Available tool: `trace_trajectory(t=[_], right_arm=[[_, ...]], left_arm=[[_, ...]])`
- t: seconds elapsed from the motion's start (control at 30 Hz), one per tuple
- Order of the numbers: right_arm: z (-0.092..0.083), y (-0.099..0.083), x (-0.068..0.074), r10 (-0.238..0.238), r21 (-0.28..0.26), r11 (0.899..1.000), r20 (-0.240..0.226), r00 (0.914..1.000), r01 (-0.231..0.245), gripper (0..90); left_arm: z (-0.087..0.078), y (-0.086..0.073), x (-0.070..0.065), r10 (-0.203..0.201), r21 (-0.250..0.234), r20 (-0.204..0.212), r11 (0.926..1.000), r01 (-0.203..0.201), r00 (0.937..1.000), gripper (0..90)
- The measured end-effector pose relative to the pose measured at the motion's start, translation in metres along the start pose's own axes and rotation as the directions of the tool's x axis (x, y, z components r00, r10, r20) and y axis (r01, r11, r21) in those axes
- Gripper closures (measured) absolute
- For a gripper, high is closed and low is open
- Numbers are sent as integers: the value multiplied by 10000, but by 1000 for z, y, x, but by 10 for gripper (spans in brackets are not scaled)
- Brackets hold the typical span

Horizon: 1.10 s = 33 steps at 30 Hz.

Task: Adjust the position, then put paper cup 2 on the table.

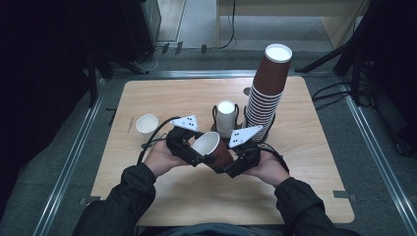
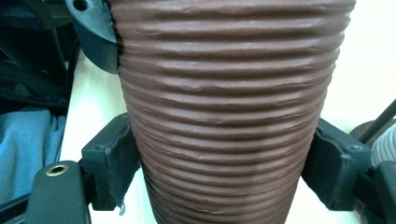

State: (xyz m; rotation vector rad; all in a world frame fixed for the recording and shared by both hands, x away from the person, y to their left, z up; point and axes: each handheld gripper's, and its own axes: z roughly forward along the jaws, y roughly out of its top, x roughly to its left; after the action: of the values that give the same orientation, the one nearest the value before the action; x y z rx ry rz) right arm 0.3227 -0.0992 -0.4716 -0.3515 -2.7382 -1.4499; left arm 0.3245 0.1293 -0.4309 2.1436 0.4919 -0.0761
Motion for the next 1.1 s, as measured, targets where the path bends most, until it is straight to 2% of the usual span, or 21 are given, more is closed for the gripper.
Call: trace_trajectory(t=[0.07, 0.13, 0.23, 0.43, 0.5, 0.57, 0.63, 0.7, 0.77, 0.9, 1.0, 1.1], right_arm=[[0, 0, -1, 287, 109, 9995, -199, 9994, -285, 149], [2, -2, -2, 502, 429, 9978, -66, 9987, -498, 135], [3, -2, -2, 324, 456, 9984, 38, 9995, -325, 136], [0, -3, -1, 529, 522, 9972, 6, 9986, -529, 136], [-1, -4, -2, 431, 457, 9980, 63, 9991, -433, 136], [-2, -4, -1, 594, 520, 9969, 53, 9982, -596, 137], [-3, -5, -1, 487, 432, 9978, 292, 9984, -500, 137], [-3, -7, 0, 666, 537, 9961, 557, 9962, -696, 139], [-5, -9, -2, 640, 518, 9963, 738, 9952, -679, 139], [-9, -9, -4, 737, 481, 9958, 747, 9945, -775, 144], [-12, -10, -5, 1007, 573, 9929, 573, 9933, -1040, 146], [-14, -11, -7, 942, 559, 9935, 803, 9923, -989, 146]], left_arm=[[-2, 1, 0, -28, -22, 7, 10000, 28, 10000, 103], [-4, 1, 1, -105, -62, 1, 9999, 105, 9999, 103], [-7, 1, 2, -114, 16, -123, 9999, 114, 9999, 103], [-14, 0, 4, -69, 98, -414, 9999, 74, 9991, 103], [-15, 0, 4, 20, 240, -517, 9997, -8, 9987, 102], [-16, -1, 4, 147, 376, -679, 9992, -122, 9976, 102], [-16, -2, 4, 288, 535, -878, 9983, -242, 9957, 102], [-16, -2, 5, 393, 768, -964, 9965, -320, 9946, 102], [-15, -3, 4, 443, 833, -1072, 9959, -354, 9933, 102], [-14, -3, 5, 660, 1235, -1144, 9910, -518, 9912, 102], [-13, -4, 4, 770, 1420, -1199, 9881, -596, 9898, 102], [-14, -5, 4, 814, 1583, -1240, 9855, -612, 9889, 102]])
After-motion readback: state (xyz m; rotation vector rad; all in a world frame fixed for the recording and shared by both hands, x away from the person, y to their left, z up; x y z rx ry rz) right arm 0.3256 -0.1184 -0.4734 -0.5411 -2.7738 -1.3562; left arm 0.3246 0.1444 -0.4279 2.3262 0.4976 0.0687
